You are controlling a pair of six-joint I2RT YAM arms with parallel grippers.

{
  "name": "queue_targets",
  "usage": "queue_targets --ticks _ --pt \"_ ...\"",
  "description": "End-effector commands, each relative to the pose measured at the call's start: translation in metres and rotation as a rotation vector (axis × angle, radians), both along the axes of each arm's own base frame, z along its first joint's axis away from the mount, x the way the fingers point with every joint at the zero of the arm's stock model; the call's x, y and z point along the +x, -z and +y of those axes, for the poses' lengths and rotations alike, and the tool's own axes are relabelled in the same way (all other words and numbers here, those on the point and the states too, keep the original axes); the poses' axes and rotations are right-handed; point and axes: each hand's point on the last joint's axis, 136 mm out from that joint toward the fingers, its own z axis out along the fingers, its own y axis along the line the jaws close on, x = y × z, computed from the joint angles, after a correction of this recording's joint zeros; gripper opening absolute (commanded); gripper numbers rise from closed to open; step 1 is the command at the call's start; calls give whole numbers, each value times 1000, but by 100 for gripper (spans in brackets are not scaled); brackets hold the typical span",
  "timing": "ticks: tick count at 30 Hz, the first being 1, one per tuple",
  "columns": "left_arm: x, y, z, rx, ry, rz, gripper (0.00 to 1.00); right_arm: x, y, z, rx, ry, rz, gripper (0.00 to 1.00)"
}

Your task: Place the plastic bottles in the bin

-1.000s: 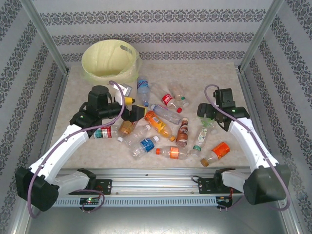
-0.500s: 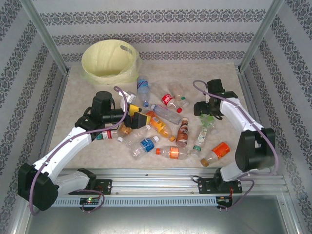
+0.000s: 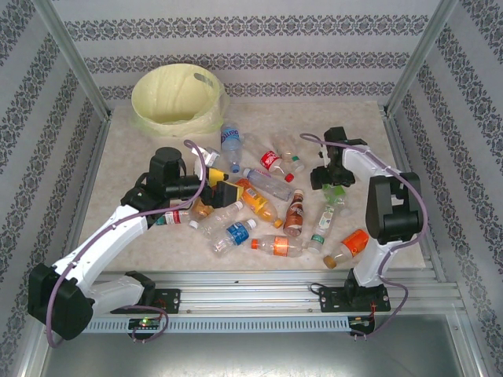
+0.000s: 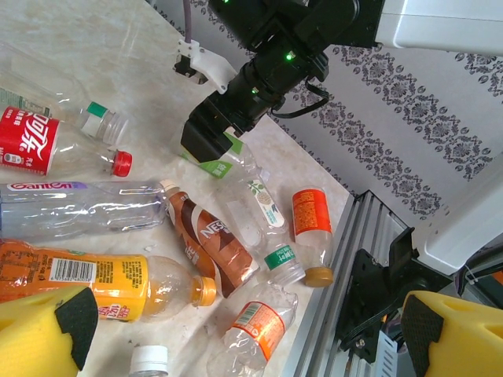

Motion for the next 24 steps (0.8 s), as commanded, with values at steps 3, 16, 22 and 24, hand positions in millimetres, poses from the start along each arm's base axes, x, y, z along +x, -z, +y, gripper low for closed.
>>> queue_targets --ticks 3,16,22,24 --pt "1 -2 -4 5 7 -3 100 15 5 -6 -30 -23 -7 82" --pt "1 0 -4 14 2 -1 100 32 17 -18 -81 -8 -31 65" --pt "2 0 -3 17 -5 -2 100 50 12 -39 -129 54 -74 55" --pt "2 0 -3 18 -9 -3 100 57 2 -48 -166 79 -109 53"
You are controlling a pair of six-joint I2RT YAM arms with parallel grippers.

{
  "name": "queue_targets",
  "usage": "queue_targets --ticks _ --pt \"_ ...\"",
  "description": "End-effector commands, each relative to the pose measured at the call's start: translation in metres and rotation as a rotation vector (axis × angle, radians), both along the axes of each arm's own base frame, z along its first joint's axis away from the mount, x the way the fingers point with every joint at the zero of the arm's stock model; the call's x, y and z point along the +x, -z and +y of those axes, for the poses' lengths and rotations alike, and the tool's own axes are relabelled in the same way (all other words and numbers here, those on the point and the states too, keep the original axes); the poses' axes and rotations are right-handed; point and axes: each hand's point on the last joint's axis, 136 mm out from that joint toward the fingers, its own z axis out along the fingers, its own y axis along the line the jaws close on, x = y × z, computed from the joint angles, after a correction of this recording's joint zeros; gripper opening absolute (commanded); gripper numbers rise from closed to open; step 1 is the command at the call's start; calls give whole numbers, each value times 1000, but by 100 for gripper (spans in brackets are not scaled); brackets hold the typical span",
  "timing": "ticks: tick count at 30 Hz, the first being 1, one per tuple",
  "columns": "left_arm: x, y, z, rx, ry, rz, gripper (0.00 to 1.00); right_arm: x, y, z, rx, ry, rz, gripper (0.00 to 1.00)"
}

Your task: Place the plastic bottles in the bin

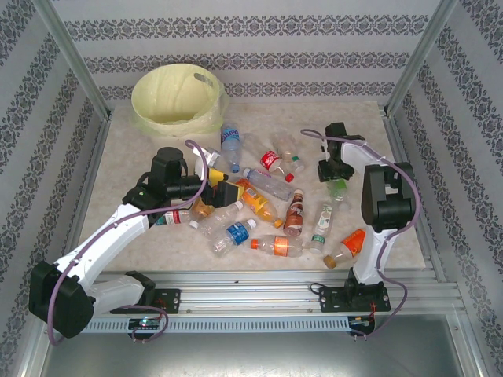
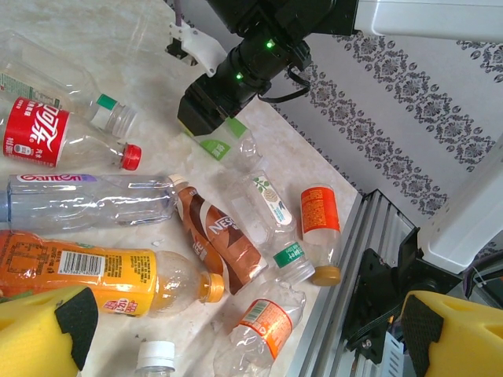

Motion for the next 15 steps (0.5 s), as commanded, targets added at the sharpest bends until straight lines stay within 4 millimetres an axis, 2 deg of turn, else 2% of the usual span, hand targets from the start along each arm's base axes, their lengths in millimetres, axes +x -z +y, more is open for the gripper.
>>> queue_targets --ticks 1,4,7,11,15 --pt "-1 -7 -3 2 4 -18 100 17 -17 -23 -86 67 -70 53" --pt "-1 -7 -3 0 -5 -14 100 25 -42 -29 -114 90 -138 53" --pt "2 -7 -2 0 -28 -2 100 29 -72 -22 -75 99 -206 53" --pt "5 -6 -2 0 -48 25 100 25 -113 8 40 71 -288 53" --pt "8 -2 -4 23 -81 58 100 7 -148 38 130 75 -354 53"
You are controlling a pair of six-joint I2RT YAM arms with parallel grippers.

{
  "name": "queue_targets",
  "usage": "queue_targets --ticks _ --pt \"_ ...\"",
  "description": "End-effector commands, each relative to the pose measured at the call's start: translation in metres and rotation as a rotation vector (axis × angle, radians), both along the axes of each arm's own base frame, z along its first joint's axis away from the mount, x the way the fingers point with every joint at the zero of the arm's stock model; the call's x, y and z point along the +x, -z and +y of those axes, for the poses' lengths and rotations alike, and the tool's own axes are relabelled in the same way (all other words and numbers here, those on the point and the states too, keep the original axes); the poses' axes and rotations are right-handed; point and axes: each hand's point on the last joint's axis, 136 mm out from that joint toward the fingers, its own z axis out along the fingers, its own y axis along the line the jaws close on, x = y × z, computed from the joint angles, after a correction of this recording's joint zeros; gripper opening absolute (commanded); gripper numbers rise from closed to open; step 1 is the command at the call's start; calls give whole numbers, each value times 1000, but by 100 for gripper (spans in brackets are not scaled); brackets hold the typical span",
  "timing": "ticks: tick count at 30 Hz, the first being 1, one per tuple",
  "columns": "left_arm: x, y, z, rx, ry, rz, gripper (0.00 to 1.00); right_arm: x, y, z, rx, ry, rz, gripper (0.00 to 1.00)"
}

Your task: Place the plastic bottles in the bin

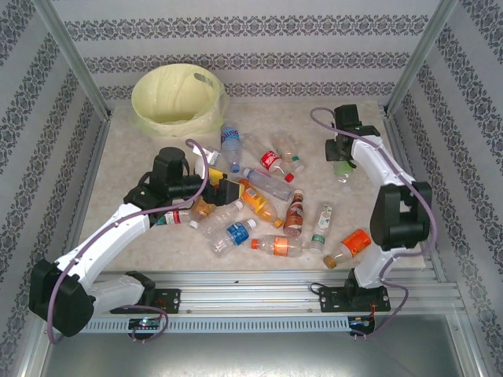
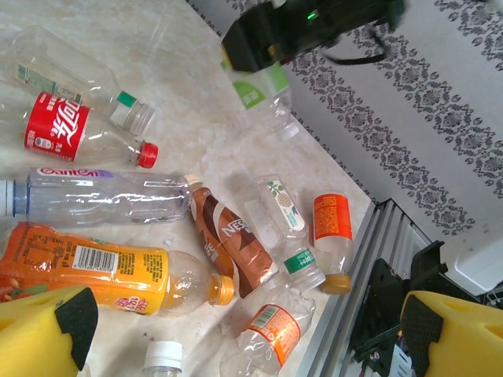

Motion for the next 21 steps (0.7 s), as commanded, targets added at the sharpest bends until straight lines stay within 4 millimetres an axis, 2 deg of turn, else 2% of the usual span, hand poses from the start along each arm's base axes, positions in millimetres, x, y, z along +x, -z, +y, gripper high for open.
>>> queue_targets --ticks 1,6,12,16,21 --pt "2 -4 -4 8 -40 39 100 -16 -39 33 147 3 -67 53" --pt "1 2 -12 -29 -83 81 100 -42 -68 73 397 13 -138 54" --pt "-6 11 -36 -9 -103 57 100 -74 -82 114 639 23 -169 54" --pt "-6 17 -55 -11 -101 84 100 -92 -88 128 720 51 -186 54" --pt "-14 20 -91 -3 -40 72 97 -109 -92 139 771 67 -202 54"
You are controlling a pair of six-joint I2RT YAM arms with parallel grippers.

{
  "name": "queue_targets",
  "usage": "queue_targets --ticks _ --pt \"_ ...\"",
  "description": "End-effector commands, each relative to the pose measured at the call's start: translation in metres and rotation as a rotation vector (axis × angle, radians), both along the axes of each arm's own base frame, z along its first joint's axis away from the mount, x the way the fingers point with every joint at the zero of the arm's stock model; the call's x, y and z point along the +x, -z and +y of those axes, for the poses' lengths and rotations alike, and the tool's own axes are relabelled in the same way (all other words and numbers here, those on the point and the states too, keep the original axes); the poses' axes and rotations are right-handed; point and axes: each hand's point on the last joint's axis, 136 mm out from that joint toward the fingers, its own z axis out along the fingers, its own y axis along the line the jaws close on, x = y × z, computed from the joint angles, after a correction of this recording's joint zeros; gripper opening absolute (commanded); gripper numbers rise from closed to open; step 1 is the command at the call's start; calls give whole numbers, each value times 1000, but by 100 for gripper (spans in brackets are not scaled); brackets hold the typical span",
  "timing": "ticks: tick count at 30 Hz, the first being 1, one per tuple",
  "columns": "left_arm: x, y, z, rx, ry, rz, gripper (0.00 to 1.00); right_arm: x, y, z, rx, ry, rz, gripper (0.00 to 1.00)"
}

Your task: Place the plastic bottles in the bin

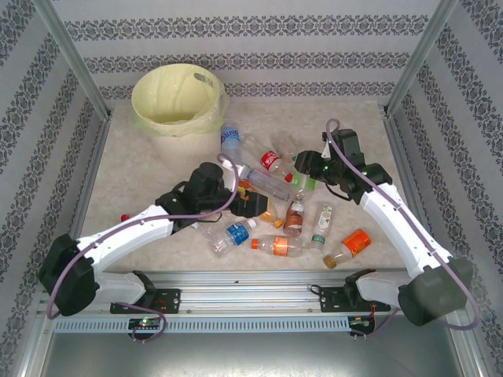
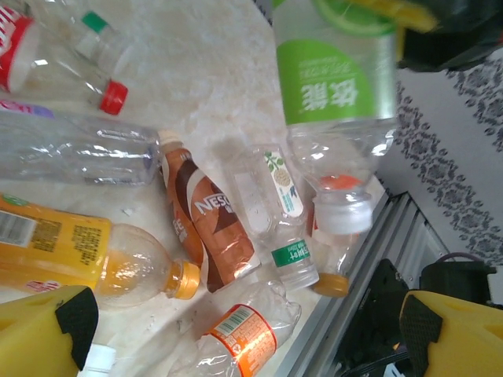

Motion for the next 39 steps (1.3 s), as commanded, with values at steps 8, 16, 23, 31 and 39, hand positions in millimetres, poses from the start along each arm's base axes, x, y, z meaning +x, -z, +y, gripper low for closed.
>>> queue_targets --ticks 8,16,23,31,39 --pt "-8 -27 -58 -133 105 -46 84 -13 -11 21 136 34 -31 54" --pt "-19 -19 -73 -127 164 -33 75 -15 -9 25 151 33 -29 54" --pt "-21 -11 -83 -120 186 -4 69 -18 -12 26 170 31 -39 53" --pt "-24 -6 -93 -116 209 17 55 -20 -11 25 171 33 -40 53" --pt "-25 -6 -95 -118 215 22 40 -22 -4 25 167 35 -32 53"
